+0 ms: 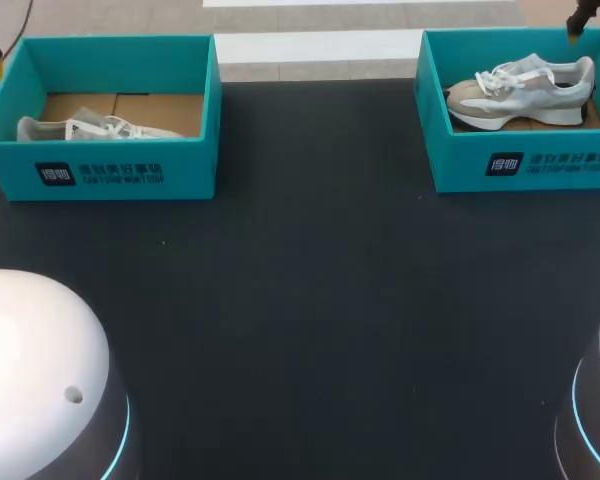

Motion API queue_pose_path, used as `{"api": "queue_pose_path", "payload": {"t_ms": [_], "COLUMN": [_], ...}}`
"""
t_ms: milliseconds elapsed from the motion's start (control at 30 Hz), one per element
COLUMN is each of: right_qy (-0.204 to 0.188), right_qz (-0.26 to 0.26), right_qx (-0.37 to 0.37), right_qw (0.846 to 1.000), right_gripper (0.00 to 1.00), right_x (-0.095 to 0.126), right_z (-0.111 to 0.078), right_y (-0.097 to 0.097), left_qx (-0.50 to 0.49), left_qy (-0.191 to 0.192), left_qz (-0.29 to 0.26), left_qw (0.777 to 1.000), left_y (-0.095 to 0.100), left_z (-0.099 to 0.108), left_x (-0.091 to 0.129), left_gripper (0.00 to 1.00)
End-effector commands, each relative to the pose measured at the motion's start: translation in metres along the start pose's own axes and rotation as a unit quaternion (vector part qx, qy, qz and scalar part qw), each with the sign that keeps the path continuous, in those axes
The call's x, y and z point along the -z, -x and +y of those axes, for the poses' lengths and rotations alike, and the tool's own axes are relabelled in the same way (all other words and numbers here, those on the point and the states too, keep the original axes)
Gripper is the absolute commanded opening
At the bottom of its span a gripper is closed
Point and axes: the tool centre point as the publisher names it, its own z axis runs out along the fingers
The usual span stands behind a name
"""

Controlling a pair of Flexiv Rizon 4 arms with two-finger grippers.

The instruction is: Take the shoe out of the shoebox, open the shoe tongue, remove and reinsert the insole, then place the shoe into the shoebox

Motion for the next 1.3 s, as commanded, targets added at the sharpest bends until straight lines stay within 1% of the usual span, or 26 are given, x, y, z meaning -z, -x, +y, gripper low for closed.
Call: {"api": "queue_pose_path", "payload": {"t_ms": [33, 200, 267, 333, 367, 400, 433, 467, 500, 733, 800, 967, 1200, 1300], "right_qy": [-0.04, -0.068, -0.082, -0.091, -0.102, -0.106, -0.114, -0.121, -0.122, -0.144, -0.154, -0.171, -0.187, -0.201], "right_qz": [-0.002, -0.014, -0.016, -0.009, -0.006, -0.004, -0.008, -0.006, -0.006, -0.015, -0.021, -0.026, -0.032, -0.043], "right_qx": [-0.003, 0.006, 0.003, -0.003, 0.002, 0.001, -0.002, 0.002, -0.001, -0.009, -0.006, -0.001, -0.001, 0.009], "right_qw": [0.999, 0.998, 0.996, 0.996, 0.995, 0.994, 0.993, 0.993, 0.993, 0.989, 0.988, 0.985, 0.982, 0.979], "right_gripper": [1.0, 1.0, 1.0, 1.0, 0.87, 0.79, 0.5, 0.46, 0.44, 0.45, 0.45, 0.46, 0.46, 0.47], "right_x": [-0.023, -0.037, -0.047, -0.053, -0.056, -0.058, -0.062, -0.064, -0.066, -0.081, -0.084, -0.101, -0.124, -0.133], "right_z": [0.031, 0.05, 0.053, 0.055, 0.055, 0.055, 0.054, 0.053, 0.053, 0.049, 0.051, 0.055, 0.06, 0.06], "right_y": [0.007, 0.014, 0.02, 0.022, 0.022, 0.022, 0.024, 0.024, 0.025, 0.033, 0.035, 0.04, 0.043, 0.042], "left_qx": [0.0, 0.0, 0.0, 0.0, 0.0, 0.0, 0.0, 0.0, 0.0, 0.0, 0.0, 0.0, 0.0, 0.0], "left_qy": [-0.001, -0.001, -0.001, -0.001, -0.001, -0.001, -0.001, -0.001, -0.001, -0.001, -0.001, -0.001, -0.001, -0.001], "left_qz": [0.0, 0.0, 0.0, 0.0, 0.0, 0.0, 0.0, 0.0, 0.0, 0.0, 0.0, 0.0, 0.0, 0.0], "left_qw": [1.0, 1.0, 1.0, 1.0, 1.0, 1.0, 1.0, 1.0, 1.0, 1.0, 1.0, 1.0, 1.0, 1.0], "left_y": [0.0, 0.0, 0.0, 0.0, 0.0, 0.0, 0.0, 0.0, 0.0, 0.0, 0.0, 0.0, 0.0, 0.0], "left_z": [0.0, 0.0, 0.0, 0.0, 0.0, 0.0, 0.0, 0.0, 0.0, 0.0, 0.0, 0.0, 0.0, 0.0], "left_x": [0.001, 0.001, 0.001, 0.001, 0.001, 0.001, 0.001, 0.001, 0.001, 0.001, 0.001, 0.001, 0.001, 0.001], "left_gripper": [1.0, 1.0, 1.0, 1.0, 1.0, 1.0, 1.0, 1.0, 1.0, 1.0, 1.0, 1.0, 1.0, 1.0]}}
